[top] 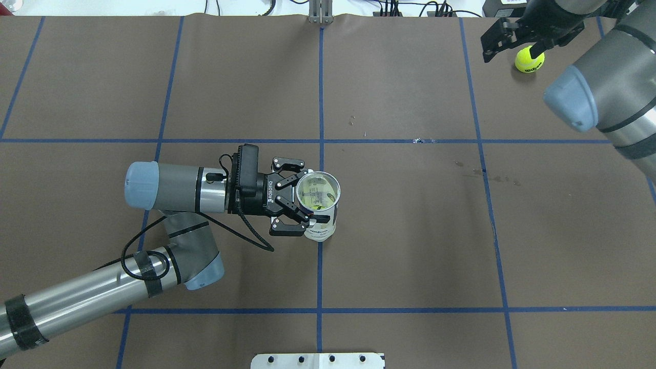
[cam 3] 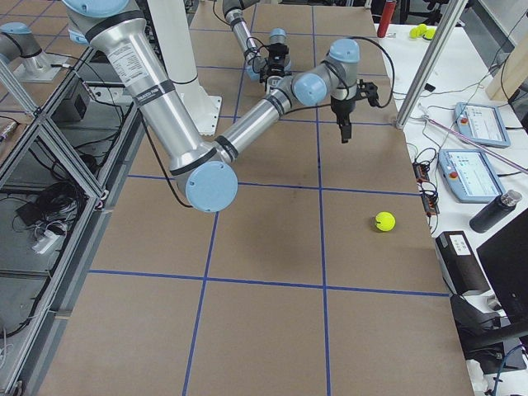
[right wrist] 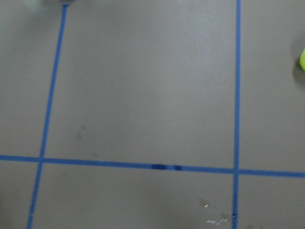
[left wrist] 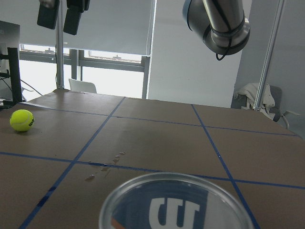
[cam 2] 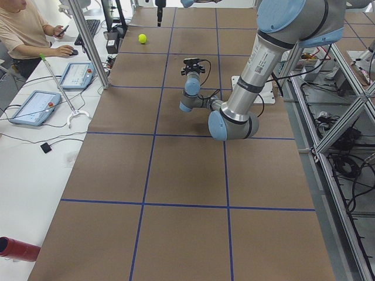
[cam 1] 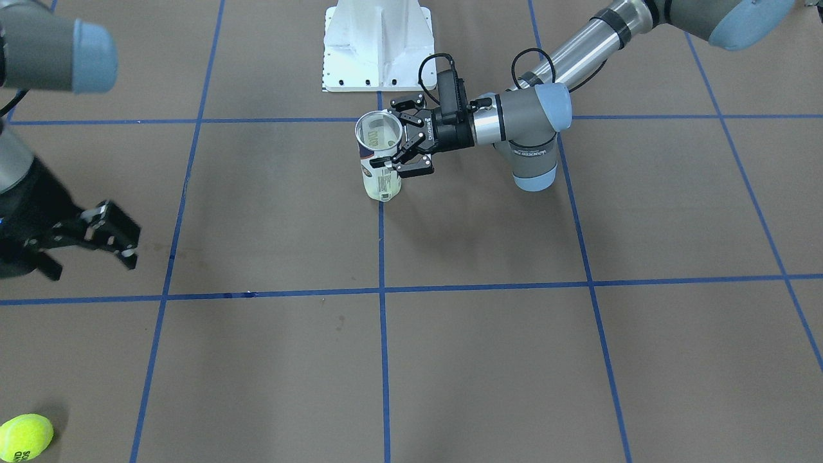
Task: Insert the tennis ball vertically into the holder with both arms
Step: 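Withdraw the right gripper toward the far yellow ball while the left holds the can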
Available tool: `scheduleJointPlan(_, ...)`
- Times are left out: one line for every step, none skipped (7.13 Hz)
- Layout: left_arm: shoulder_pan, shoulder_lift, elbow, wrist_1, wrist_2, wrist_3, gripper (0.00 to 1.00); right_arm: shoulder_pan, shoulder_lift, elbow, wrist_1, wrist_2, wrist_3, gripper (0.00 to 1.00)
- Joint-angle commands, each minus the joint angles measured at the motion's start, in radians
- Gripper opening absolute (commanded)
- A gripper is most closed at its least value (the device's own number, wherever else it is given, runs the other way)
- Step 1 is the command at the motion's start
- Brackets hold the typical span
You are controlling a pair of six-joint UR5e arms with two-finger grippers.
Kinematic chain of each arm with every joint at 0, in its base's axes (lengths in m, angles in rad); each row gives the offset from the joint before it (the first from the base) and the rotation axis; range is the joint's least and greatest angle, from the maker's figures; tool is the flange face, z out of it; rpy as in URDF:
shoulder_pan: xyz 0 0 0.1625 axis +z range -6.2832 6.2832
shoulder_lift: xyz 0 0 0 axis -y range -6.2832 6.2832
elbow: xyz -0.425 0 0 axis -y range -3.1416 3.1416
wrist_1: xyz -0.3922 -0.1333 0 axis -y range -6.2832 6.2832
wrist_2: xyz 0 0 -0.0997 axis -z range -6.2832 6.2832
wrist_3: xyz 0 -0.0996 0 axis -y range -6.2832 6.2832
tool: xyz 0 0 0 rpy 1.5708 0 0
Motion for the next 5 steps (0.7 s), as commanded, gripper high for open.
scheduleJointPlan(0.0, 0.001, 0.0, -0.006, 0.0, -0.001, 0.82, 0.091, -0.018, -0.406, 0.395, 0.051, -0.149, 1.0)
scheduleJointPlan(0.0, 0.004, -0.002, -0.009, 0.0, -0.001, 0.82, 0.118, 0.001, -0.474, 0.398, 0.048, -0.185, 1.0)
scheduleJointPlan(0.002, 0.007, -0.002, -0.029, 0.0, -0.001, 0.82, 0.124, 0.061, -0.565, 0.401, 0.022, -0.186, 1.0)
scheduleJointPlan(0.002, 0.007, -0.002, -0.029, 0.0, -0.001, 0.82, 0.124, 0.134, -0.69, 0.446, -0.016, -0.174, 1.0)
scheduleJointPlan(0.002, 0.007, -0.002, -0.03, 0.0, -0.001, 0.82, 0.117, 0.187, -0.811, 0.559, -0.05, -0.084, 0.99)
